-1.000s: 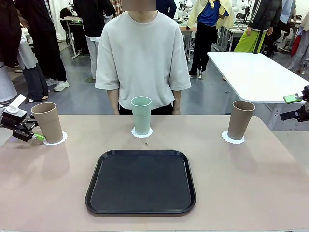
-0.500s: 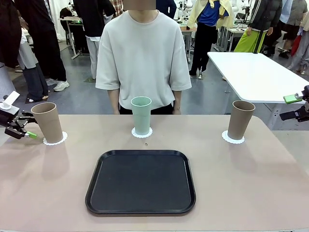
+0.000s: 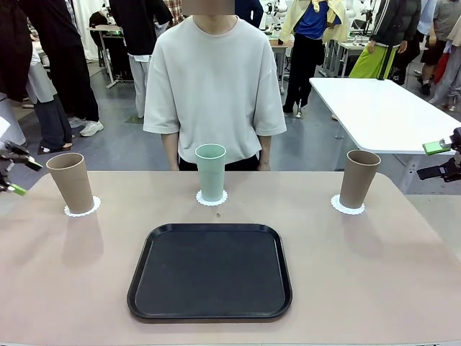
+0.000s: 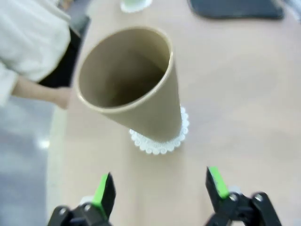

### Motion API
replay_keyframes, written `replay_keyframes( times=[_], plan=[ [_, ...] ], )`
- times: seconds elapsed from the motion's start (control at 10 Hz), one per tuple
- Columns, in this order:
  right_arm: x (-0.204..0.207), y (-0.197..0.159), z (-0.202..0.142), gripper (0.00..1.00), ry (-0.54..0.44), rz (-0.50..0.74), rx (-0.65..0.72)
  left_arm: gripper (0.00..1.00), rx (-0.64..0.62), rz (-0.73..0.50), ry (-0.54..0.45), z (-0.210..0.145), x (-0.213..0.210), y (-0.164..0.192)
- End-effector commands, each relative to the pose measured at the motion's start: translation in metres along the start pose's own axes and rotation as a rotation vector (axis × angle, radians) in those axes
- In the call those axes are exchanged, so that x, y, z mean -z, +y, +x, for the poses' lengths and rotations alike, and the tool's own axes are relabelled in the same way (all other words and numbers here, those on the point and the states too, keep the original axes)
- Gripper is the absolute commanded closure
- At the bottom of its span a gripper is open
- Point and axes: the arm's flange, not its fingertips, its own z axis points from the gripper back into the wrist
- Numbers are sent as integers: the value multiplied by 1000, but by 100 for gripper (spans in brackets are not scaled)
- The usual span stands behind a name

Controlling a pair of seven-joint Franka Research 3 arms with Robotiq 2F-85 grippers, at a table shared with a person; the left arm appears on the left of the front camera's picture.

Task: Place coasters on the table and set cups on them.
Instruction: Take one Reusable plastic cup from the Flat Tray and place it on a coaster set by the human.

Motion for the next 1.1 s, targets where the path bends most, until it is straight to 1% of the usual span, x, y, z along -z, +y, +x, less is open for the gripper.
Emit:
replay_keyframes(
  times=[0.0,0.1,0.3,0.5,0.6,0.8,1.0],
  plan=[
    [1,0,-1,0,-7,7,-1,0,109,93,240,61,-24,-33],
    [1,0,-1,0,-7,7,-1,0,119,102,305,85,-32,-42],
    [1,0,-1,0,-7,7,-1,0,147,93,363,138,-33,-58],
    [1,0,-1,0,-7,7,-1,0,93,81,507,176,-32,-72],
    [1,0,-1,0,-7,7,-1,0,71,65,563,192,-31,-77],
    [1,0,-1,0,-7,7,-1,0,26,-44,667,217,-31,-90],
    [1,0,-1,0,-7,7,-1,0,23,-116,653,227,-29,-95]
  ],
)
